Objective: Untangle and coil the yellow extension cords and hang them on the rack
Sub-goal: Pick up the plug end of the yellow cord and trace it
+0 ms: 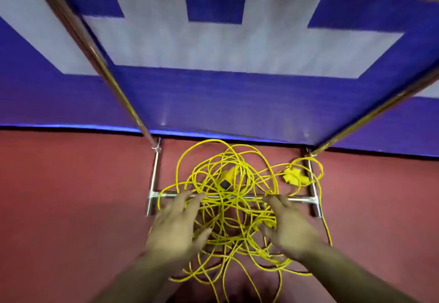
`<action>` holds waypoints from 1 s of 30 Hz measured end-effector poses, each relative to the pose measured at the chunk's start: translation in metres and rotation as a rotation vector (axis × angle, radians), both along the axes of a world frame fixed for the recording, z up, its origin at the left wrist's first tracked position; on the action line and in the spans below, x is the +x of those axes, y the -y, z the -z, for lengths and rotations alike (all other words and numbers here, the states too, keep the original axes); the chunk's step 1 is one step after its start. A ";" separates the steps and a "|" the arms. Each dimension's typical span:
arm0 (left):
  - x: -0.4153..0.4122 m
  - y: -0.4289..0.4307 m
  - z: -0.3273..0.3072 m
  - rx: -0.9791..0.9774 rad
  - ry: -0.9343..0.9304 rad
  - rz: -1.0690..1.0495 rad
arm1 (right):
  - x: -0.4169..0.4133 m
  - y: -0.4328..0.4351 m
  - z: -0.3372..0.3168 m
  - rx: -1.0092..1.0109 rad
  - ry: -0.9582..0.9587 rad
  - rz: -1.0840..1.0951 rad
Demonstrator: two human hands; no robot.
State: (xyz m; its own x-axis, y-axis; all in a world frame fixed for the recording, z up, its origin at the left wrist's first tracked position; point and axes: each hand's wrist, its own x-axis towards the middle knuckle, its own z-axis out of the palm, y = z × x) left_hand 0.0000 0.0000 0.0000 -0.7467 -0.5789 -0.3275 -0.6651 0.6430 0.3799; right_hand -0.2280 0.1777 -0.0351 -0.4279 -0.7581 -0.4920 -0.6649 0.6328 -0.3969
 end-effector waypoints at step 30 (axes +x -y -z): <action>-0.102 -0.116 0.252 0.609 -0.256 -0.123 | -0.038 -0.060 0.155 -0.282 0.186 0.138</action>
